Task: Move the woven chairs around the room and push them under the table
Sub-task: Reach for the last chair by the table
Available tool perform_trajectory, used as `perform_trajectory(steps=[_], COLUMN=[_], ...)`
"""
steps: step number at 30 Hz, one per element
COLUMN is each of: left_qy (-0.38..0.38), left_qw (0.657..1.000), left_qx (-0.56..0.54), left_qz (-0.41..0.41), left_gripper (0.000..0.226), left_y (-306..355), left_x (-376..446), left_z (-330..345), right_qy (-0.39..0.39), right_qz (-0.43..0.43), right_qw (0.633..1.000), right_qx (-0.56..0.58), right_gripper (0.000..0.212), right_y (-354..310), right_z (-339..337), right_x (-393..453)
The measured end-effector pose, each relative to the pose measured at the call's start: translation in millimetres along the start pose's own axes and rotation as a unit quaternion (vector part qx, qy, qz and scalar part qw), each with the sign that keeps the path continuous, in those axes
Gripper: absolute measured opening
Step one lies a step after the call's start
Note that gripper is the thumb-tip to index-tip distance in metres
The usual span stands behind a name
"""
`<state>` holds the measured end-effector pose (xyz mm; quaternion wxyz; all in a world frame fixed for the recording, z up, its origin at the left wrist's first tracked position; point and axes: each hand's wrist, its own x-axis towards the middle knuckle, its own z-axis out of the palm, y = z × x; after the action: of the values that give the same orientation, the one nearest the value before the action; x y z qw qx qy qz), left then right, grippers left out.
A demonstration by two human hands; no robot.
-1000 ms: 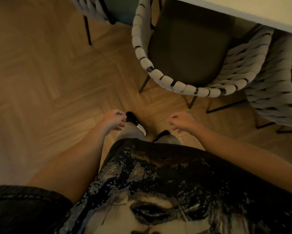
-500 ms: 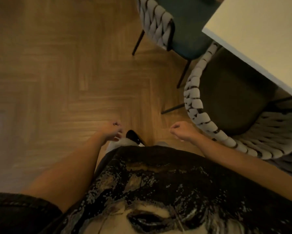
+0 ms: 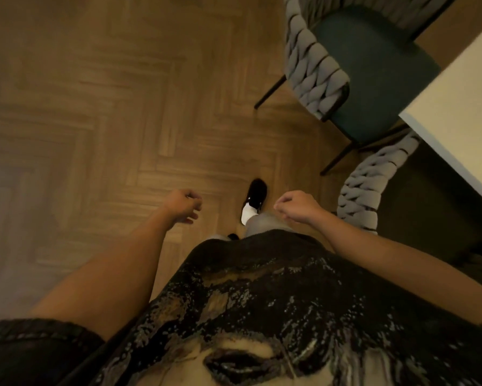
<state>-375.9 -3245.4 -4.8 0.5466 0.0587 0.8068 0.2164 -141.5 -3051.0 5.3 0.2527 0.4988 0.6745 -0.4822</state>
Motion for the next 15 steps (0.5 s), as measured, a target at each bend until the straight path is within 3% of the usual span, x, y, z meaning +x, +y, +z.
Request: perform_trajectory(steps=[15], left_qy=[0.033], left_qw=[0.999], left_qx=[-0.009], left_qz=[0.002], left_gripper=[0.009], left_y=[143], left_x=[99], left_z=[-101], right_qy=[-0.050], right_qz=[-0.017], right_qw=[0.998], right_qx=[-0.044], right_gripper=[0.013], right_y=[-143], right_z=[-115], right_x=[130])
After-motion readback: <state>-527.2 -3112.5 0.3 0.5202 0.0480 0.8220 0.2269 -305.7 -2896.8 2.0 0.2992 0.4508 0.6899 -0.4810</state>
